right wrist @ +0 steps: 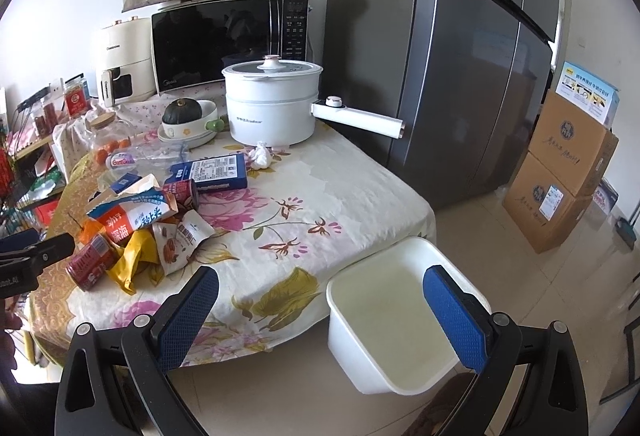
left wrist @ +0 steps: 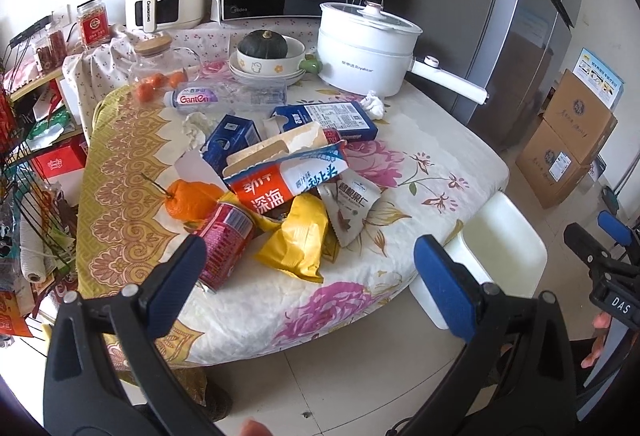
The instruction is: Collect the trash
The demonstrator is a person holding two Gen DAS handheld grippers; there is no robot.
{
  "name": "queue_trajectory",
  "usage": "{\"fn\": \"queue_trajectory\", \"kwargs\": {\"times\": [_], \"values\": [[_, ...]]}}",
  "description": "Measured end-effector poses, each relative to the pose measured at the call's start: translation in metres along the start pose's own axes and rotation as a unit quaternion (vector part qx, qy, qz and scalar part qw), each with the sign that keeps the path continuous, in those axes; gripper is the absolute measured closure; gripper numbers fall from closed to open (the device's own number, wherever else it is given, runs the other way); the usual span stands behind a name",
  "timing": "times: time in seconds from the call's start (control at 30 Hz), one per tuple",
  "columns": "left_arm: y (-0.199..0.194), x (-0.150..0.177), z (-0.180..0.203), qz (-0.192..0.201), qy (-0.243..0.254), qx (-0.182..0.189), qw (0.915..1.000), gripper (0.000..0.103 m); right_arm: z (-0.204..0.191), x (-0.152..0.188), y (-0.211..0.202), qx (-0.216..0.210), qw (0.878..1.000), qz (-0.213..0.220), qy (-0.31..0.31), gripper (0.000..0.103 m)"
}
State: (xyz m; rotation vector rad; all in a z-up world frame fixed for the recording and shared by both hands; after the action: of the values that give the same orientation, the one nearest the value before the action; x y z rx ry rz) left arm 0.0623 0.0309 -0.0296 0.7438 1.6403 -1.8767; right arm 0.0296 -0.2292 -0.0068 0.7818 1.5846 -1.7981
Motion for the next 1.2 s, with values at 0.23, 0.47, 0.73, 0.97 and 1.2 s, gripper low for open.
{"fn": "queue_trajectory", "kwargs": {"times": [0.23, 0.47, 0.73, 0.97, 1.2], "values": [[0.013, -0.009, -0.007, -0.025, 0.013, 0.013, 0.9995, 0.0, -0.015, -0.022, 0.013, -0.051, 0.998, -0.033, -0.007, 0.0], [0.043, -0.025, -0.034, -0.076, 0.05, 0.015, 0.9957, 0.0, -0.047, -0.041, 0.057, -0.093, 0.989, -0.106, -0.031, 0.0], [0.089, -0.006, -0.072, -0.141, -0.003, 0.056, 0.9884, 0.0, -0.069, -0.002, 0.114, -0.118, 0.973, -0.19, -0.047, 0.0], [0.124, 0.008, -0.081, -0.194, -0.018, 0.061, 0.979, 0.008, -0.099, -0.007, 0.137, -0.143, 0.967, -0.201, -0.057, 0.0], [0.129, 0.015, -0.086, -0.201, -0.017, 0.056, 0.9779, 0.038, -0.128, -0.003, 0.163, -0.144, 0.962, -0.225, -0.066, 0.0]]}}
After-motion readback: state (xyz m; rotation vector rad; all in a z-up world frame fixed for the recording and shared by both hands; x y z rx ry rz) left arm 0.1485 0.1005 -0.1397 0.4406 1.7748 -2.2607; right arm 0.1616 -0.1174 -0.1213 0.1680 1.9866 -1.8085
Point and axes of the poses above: each gripper's, at about its wrist camera, not at the fingertips, and y roughly the way its jaws point, z to its right, x to its underside, the point moved 3 cm from there along y, roughly the way its jaws point, and after that the axes turned 2 degrees about z, right-handed, at the moved point
